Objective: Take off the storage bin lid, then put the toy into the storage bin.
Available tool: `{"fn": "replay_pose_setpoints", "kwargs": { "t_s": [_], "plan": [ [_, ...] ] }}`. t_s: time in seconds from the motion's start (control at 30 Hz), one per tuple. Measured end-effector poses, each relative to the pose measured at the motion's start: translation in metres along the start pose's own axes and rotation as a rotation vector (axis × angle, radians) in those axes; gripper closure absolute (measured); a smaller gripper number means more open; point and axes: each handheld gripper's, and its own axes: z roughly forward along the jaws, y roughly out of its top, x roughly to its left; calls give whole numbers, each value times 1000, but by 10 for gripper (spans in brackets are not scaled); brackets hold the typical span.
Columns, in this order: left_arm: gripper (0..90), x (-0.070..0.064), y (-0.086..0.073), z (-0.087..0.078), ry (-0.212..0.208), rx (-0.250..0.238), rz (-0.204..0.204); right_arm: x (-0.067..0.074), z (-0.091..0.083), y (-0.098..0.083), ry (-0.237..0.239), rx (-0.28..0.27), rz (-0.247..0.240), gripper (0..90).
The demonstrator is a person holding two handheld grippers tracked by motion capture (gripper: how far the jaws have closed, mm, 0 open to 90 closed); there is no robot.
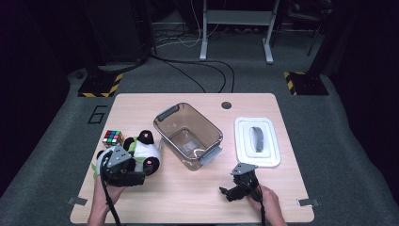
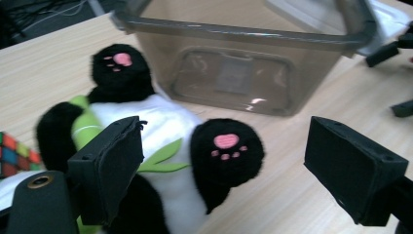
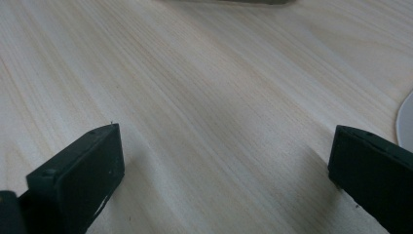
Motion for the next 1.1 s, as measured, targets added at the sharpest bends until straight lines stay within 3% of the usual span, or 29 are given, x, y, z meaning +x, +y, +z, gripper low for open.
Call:
{"fn": "replay_pose_setpoints", "kwargs": {
  "t_s": [0.23,0.5,0.6,0.77,1.1],
  "plan": [
    [139,9,3,-7,23,-16,-18,0,0,0,0,1,3,0],
    [139,30,5,-10,123,-8,-104,1,0,0,2,6,9,0],
    [139,37,2,-8,161,17,-131,1,0,0,1,6,8,0],
    [139,46,-4,-3,174,23,-172,1,0,0,2,5,9,0],
    [151,51,-2,18,194,62,-184,1,0,0,1,5,8,0]
  ]
}}
